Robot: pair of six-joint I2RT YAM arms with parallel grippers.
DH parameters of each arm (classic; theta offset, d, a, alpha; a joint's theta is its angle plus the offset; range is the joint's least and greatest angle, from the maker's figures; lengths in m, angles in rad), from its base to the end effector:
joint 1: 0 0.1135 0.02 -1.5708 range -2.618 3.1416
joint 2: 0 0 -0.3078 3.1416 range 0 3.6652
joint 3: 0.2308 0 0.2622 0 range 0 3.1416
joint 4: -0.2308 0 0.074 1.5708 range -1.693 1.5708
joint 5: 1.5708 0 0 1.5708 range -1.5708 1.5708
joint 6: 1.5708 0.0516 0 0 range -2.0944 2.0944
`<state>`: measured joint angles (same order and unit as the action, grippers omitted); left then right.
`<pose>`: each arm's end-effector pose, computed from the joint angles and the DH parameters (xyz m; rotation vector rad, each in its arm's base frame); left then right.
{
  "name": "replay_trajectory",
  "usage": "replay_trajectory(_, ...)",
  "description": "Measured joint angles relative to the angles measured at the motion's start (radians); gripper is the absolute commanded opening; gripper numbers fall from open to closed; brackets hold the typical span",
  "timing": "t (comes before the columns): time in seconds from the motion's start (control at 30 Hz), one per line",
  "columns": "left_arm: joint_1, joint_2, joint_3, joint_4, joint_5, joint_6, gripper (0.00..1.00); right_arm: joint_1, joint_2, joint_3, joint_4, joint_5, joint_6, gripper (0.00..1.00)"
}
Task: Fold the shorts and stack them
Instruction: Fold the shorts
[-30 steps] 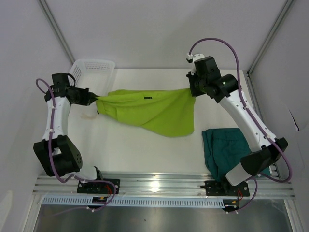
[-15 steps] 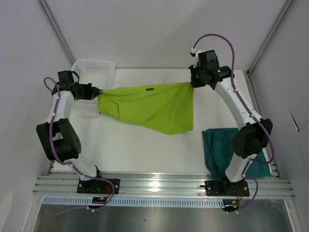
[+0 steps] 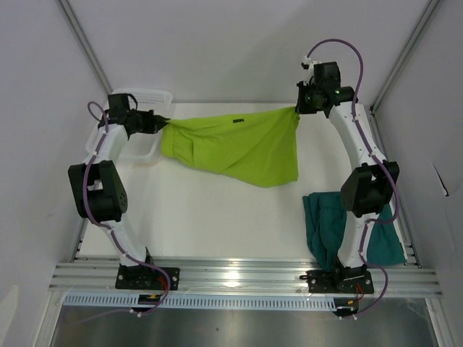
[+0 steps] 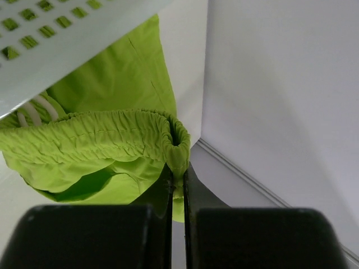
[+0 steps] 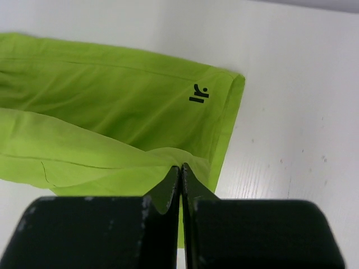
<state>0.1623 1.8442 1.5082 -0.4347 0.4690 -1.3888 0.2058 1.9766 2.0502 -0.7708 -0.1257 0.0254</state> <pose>0.4478 0.0497 0.2987 -1.5840 1.9794 -1.1066 0.4760 0.1060 0.3945 -0.2714 2.2589 0.2646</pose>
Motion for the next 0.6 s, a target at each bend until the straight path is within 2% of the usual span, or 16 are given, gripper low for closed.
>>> replay_trajectory(0.33, -0.023, 0.137, 0.084, 0.119, -0.045, -0.077, 0.0, -0.023, 0.254, 0.274, 0.047, -0.015, 0.016, 0.0)
replay_trajectory(0.6, -0.066, 0.404, 0.312, 0.331, -0.042, -0.151, 0.0, -0.096, 0.401, 0.302, 0.225, -0.016, 0.121, 0.0)
